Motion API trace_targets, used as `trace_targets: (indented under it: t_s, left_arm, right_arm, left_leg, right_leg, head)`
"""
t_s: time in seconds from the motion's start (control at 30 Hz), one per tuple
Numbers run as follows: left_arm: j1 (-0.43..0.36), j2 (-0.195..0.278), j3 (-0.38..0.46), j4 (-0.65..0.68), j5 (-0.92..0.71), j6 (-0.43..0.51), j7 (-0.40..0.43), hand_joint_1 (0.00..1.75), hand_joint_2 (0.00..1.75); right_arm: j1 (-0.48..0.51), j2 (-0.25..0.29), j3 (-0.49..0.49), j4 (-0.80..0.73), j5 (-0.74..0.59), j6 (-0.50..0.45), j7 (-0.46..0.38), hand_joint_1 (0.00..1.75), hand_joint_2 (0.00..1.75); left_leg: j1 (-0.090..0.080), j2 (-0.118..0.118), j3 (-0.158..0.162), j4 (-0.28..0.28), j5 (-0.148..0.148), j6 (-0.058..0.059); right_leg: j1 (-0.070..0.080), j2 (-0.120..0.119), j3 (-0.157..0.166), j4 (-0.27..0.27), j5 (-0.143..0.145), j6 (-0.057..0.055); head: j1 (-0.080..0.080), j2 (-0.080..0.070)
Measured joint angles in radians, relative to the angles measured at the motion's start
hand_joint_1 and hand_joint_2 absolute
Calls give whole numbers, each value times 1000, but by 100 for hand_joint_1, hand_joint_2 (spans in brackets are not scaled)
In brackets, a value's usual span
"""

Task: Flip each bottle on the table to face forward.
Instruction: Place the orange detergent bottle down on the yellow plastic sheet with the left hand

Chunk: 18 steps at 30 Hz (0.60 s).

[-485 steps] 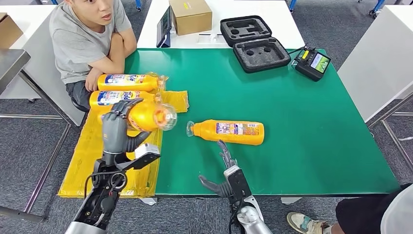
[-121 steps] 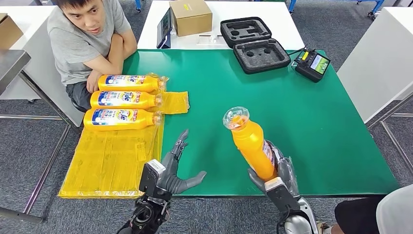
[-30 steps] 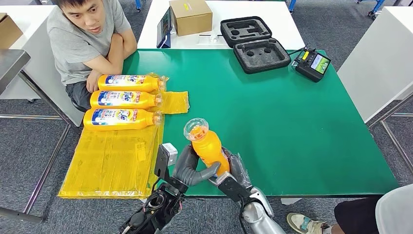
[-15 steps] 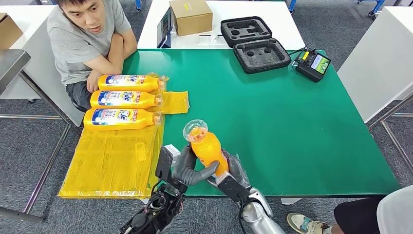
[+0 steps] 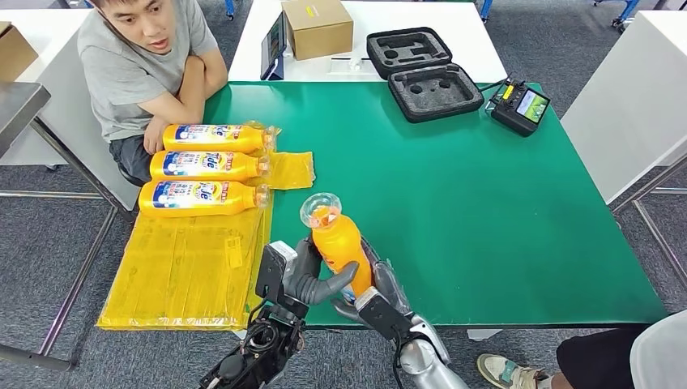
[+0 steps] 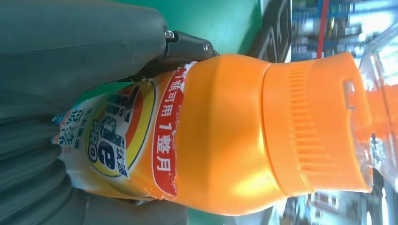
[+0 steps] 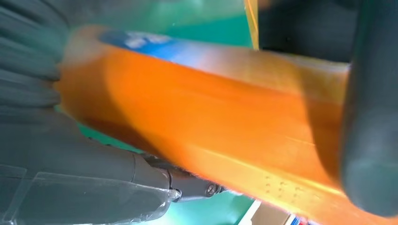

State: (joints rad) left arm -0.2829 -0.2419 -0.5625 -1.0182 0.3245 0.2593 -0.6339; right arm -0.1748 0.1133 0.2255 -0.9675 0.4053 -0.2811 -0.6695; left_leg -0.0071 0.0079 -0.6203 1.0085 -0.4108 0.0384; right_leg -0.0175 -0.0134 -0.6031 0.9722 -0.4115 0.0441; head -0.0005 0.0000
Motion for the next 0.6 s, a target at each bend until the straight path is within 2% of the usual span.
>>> trace_targets:
  t_s: [0.3,0.6]
  left_arm:
    - [3,11,35,-20,-37,49,-13,175,175]
    - [23,29,105,-103,-181,53,2,175,175]
  right_arm:
    - [11,2,9,-9,-10,0,3,0,175]
    - [37,9,-7,-25,-26,3,0,0,175]
  left_leg:
    - [0,0,0,0,0,0]
    - [0,0,0,0,0,0]
  right_leg:
    - [0,0,0,0,0,0]
    - [0,0,0,0,0,0]
  head:
    - [0,0]
    - [0,0]
